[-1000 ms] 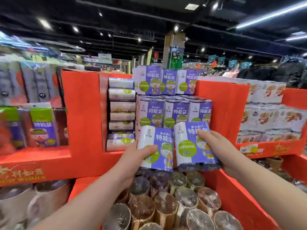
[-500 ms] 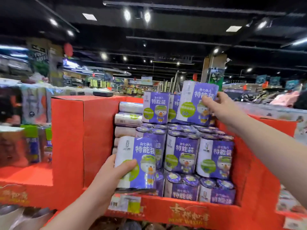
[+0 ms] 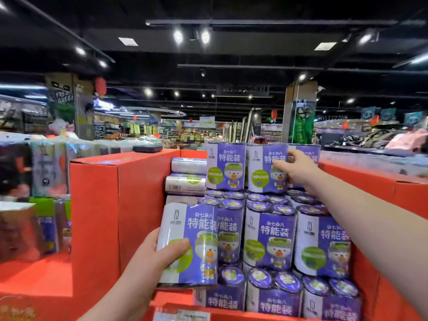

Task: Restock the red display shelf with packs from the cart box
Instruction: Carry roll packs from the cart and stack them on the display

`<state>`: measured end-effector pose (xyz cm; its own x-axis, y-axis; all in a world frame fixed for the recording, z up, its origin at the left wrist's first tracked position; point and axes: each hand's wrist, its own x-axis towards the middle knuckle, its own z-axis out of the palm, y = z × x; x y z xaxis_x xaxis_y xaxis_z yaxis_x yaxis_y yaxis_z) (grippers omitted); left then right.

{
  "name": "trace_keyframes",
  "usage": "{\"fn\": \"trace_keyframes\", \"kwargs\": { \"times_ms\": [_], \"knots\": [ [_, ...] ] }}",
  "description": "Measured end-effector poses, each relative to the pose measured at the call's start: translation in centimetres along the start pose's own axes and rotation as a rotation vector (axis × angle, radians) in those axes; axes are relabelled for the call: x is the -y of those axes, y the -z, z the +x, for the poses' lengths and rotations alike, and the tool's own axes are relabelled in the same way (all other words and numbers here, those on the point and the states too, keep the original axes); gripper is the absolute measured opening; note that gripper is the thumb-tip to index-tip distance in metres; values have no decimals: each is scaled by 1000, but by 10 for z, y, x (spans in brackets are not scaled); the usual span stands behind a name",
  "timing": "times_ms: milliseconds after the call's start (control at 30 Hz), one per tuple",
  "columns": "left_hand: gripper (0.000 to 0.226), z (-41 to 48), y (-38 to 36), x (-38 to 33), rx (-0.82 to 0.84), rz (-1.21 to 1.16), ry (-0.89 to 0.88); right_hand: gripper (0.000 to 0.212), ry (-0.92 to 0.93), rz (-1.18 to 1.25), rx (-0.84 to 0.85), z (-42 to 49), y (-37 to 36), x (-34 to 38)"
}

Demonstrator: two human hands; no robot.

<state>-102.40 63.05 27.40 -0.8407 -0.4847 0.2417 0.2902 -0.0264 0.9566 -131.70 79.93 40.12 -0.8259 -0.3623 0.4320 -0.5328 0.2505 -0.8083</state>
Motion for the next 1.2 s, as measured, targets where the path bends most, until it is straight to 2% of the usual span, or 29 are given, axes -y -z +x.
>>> {"fn": "trace_keyframes", "kwargs": {
  "times_ms": [300,367,433,467,533,600,667,733,833,867,933,1000,1100,1200],
  "knots": [
    [79,-1,-6,1,0,-4,-28,77,-86,-79,-120,-20,-10,8],
    [70,-4,-10,-3,20,-2,-44,71,10,-142,-215,-34,-5,22],
    [58,-3,-18,-9,33,1,-58,54,140,-163,-231,-54,-1,42],
    [55,-2,-24,-13,40,2,-60,44,187,-150,-160,-66,1,53],
    [60,3,-37,-22,72,21,-73,30,215,-150,114,-89,4,75],
    [65,10,-55,-31,111,45,-103,31,207,-229,403,-108,7,91],
    [64,17,-75,-41,144,75,-136,43,190,-334,524,-119,11,100],
    [61,22,-94,-49,163,128,-175,39,168,-381,556,-121,23,107],
    [43,33,-111,-59,160,364,-309,23,171,-415,554,-113,54,116],
    [49,38,-111,-61,120,545,-388,23,167,-449,516,-107,66,118],
    [64,51,-104,-63,5,1056,-535,27,153,-525,413,-93,86,119],
    [66,64,-93,-59,-20,1452,-553,39,154,-631,320,-76,100,117],
    [64,77,-81,-46,91,1613,-405,51,194,-861,219,-55,105,110],
    [54,80,-75,-35,151,1672,-406,59,172,-972,222,-39,99,98]
  ]
}}
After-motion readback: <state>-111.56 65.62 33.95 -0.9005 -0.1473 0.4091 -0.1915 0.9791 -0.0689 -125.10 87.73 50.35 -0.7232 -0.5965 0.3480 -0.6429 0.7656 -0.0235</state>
